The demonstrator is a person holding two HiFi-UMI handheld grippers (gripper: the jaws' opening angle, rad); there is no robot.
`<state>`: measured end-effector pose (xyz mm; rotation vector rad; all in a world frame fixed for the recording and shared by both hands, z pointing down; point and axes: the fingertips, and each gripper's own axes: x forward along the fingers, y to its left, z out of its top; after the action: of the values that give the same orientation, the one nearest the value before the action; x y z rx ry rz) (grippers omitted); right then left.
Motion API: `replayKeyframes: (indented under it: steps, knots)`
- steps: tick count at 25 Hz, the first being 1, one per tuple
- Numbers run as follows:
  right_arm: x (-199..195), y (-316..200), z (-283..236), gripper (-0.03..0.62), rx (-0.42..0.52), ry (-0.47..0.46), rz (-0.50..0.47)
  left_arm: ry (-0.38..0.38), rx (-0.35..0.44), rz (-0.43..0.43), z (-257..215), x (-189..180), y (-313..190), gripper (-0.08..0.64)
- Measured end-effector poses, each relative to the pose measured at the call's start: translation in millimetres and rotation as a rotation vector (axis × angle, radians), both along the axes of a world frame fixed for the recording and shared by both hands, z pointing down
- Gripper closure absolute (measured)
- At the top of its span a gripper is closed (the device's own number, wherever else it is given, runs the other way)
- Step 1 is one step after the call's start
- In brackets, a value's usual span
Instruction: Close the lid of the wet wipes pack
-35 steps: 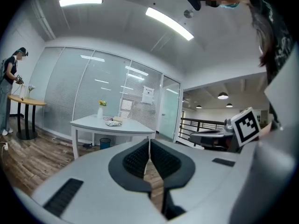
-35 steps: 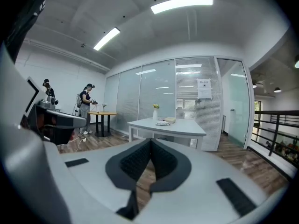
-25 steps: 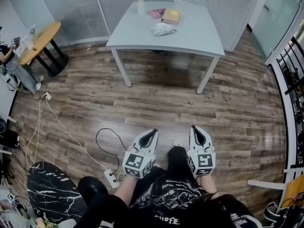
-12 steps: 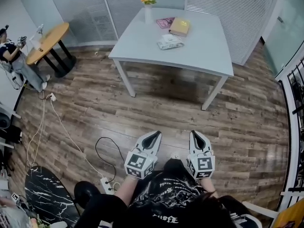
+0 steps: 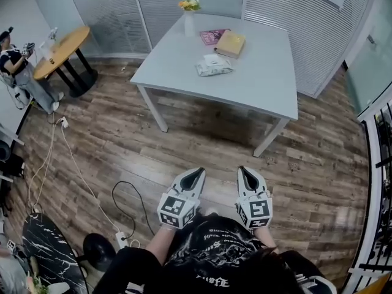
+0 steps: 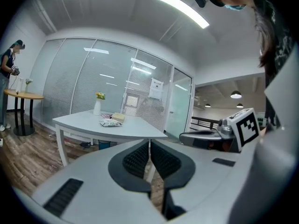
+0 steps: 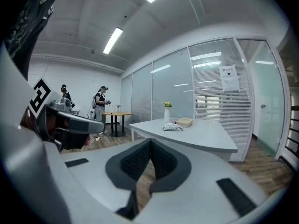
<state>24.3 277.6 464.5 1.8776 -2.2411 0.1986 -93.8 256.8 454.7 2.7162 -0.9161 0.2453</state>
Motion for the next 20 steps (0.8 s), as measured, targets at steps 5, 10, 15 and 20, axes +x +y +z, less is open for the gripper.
replayKeyframes:
  steps: [5, 10, 15, 20]
  knots:
    - [3.3, -13.2, 15.0, 0.594, -0.046, -0.009, -0.023, -0.027, -0.029, 0.011, 11.5, 10.1, -12.5, 0.546]
    - [1.2, -30.9, 25.2, 0.594, -0.068, -0.030, -0.023, -0.017, -0.069, 0.025, 27.3, 18.5, -41.0, 0.546]
    - [12.8, -66.4, 29.5, 0.594, -0.078, -0.016, 0.005, -0.008, -0.071, 0.070, 34.4, 37.6, -82.6, 0.546]
    - [24.4, -110.7, 32.3, 0.594, -0.100, 0.000, 0.051, -0.006, -0.090, 0.089, 39.2, 44.3, -144.2, 0.546]
